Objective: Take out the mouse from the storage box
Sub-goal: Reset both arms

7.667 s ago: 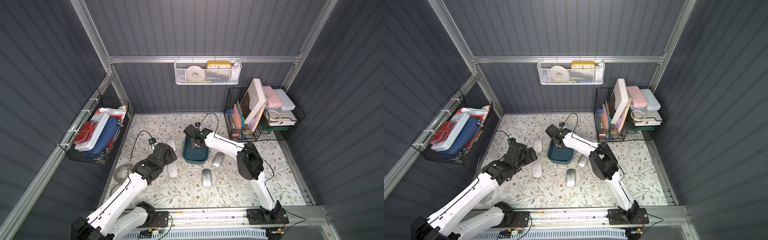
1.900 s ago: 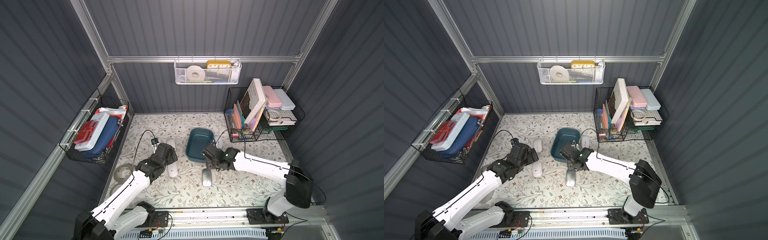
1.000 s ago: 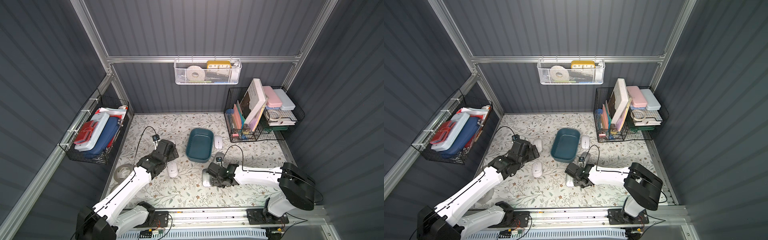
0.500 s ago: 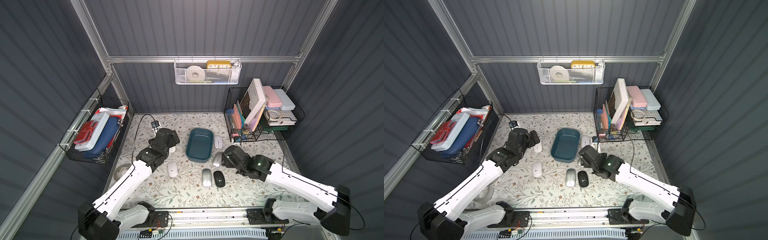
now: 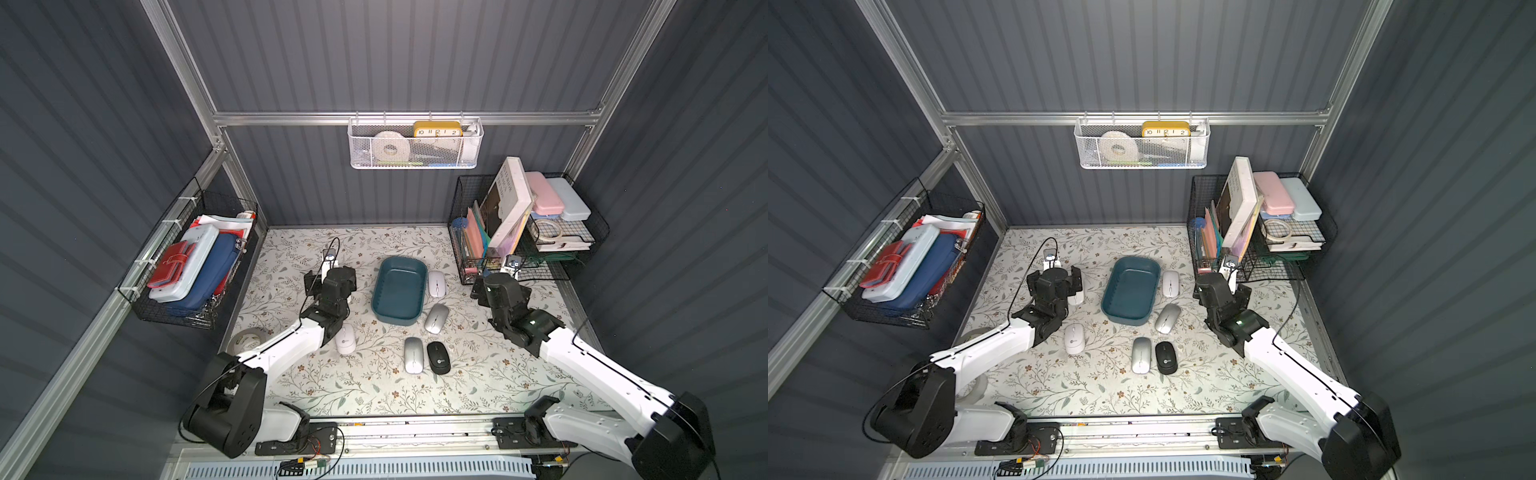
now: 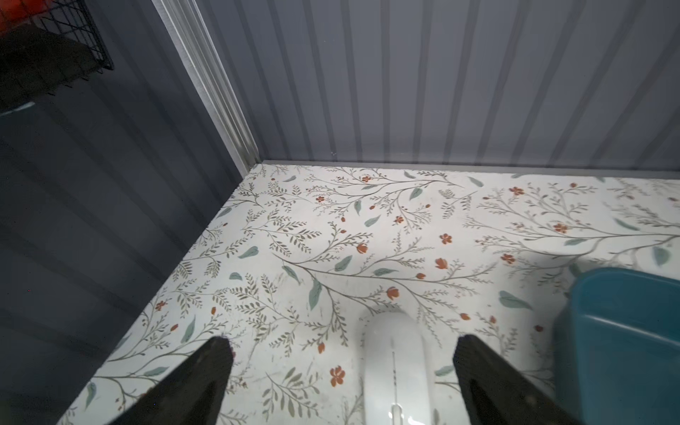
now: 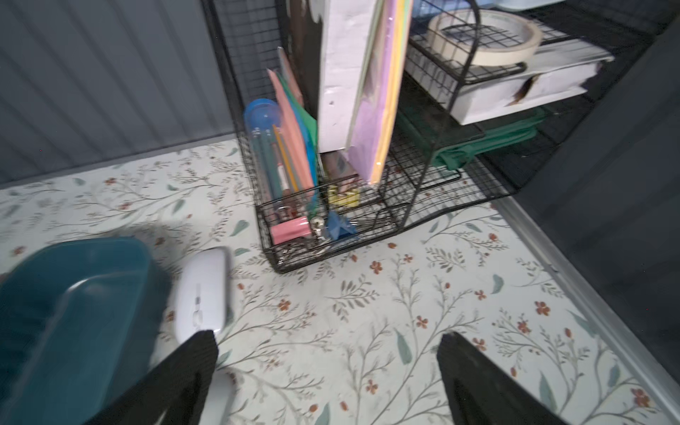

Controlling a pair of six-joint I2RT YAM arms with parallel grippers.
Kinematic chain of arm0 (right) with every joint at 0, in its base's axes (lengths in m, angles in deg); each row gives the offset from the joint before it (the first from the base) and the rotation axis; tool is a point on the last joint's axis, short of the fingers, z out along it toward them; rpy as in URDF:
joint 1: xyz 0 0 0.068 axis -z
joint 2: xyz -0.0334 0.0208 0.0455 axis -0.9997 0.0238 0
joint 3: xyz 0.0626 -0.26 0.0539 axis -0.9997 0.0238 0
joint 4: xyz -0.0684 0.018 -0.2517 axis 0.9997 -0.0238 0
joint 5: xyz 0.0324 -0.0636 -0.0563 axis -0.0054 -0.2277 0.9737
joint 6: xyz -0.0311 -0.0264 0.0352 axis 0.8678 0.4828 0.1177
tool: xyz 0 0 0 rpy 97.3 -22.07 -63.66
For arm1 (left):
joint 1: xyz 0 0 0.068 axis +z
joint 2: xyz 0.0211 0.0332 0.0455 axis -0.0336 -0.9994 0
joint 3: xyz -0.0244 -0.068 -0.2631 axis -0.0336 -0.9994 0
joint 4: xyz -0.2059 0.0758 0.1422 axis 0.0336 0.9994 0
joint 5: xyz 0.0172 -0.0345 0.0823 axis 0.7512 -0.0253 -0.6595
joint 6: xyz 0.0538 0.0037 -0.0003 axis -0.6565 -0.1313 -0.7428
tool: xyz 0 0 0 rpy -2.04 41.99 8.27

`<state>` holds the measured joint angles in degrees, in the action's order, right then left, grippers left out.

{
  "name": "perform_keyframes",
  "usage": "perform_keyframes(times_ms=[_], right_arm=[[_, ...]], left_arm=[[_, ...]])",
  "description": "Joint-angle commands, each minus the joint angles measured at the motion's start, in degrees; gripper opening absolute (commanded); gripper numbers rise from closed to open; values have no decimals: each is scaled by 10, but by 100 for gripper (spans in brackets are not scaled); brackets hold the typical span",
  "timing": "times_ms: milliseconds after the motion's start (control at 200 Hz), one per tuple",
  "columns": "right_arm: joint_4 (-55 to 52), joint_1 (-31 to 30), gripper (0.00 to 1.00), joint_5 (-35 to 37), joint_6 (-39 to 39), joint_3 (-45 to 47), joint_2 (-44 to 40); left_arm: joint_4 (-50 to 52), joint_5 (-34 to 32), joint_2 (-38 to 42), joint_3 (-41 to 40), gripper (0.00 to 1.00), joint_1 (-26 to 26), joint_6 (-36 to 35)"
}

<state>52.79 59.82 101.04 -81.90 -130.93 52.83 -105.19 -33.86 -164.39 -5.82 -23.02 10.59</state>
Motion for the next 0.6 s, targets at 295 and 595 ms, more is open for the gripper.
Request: perform_keyframes(times_ms=[295,595], right_arm=[[290,100,99,61,164,117,30],[611,161,99,5,241,236,129]], left_arm=[[-200,79,-87,-83,99,110,-70],[-356,212,-163,-133,100,168,-52]])
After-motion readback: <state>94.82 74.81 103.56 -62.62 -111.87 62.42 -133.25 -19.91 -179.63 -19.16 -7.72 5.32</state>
